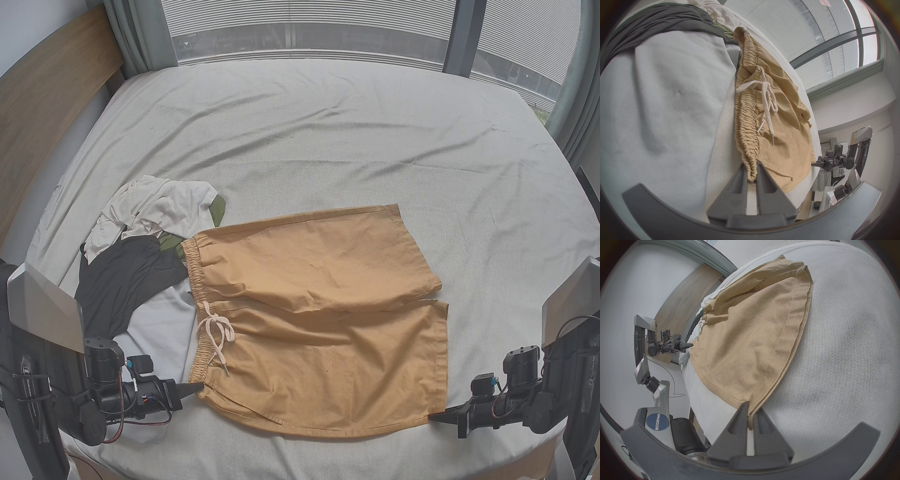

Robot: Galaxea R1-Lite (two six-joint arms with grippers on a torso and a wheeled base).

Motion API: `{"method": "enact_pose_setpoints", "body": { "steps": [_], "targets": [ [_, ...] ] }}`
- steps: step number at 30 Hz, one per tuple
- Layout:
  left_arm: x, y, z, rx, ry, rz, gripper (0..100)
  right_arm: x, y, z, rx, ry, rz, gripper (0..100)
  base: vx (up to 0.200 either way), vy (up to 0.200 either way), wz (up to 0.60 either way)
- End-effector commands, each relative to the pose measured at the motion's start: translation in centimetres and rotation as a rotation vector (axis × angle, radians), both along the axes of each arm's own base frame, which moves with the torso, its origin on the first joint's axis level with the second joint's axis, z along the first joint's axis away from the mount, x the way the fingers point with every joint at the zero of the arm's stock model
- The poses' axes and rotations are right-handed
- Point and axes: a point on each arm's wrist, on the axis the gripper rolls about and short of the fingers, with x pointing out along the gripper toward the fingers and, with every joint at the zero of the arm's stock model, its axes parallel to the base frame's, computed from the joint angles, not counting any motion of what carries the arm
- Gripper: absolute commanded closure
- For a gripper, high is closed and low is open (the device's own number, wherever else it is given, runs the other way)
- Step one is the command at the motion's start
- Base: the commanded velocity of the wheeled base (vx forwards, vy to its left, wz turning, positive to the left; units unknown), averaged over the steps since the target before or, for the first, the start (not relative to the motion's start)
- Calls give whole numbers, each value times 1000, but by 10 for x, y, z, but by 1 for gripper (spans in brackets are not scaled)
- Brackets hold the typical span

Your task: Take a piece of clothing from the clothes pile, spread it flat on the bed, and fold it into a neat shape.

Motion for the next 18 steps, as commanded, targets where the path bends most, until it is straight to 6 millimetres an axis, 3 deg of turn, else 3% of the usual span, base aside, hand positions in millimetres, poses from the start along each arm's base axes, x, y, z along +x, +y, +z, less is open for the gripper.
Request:
{"method": "enact_pose_setpoints", "body": {
  "steps": [1, 10, 18],
  "targets": [
    [-2, 0, 2, -5, -1, -4, 100, -4, -1, 11, 5, -25, -1, 100, 0, 0, 0],
    [-28, 1, 31, -88, -23, -95, 100, -17, 5, 37, 8, -22, 34, 100, 0, 0, 0],
    [-34, 7, 25, -82, 70, -73, 100, -22, 5, 38, 0, 14, 40, 100, 0, 0, 0]
  ]
}}
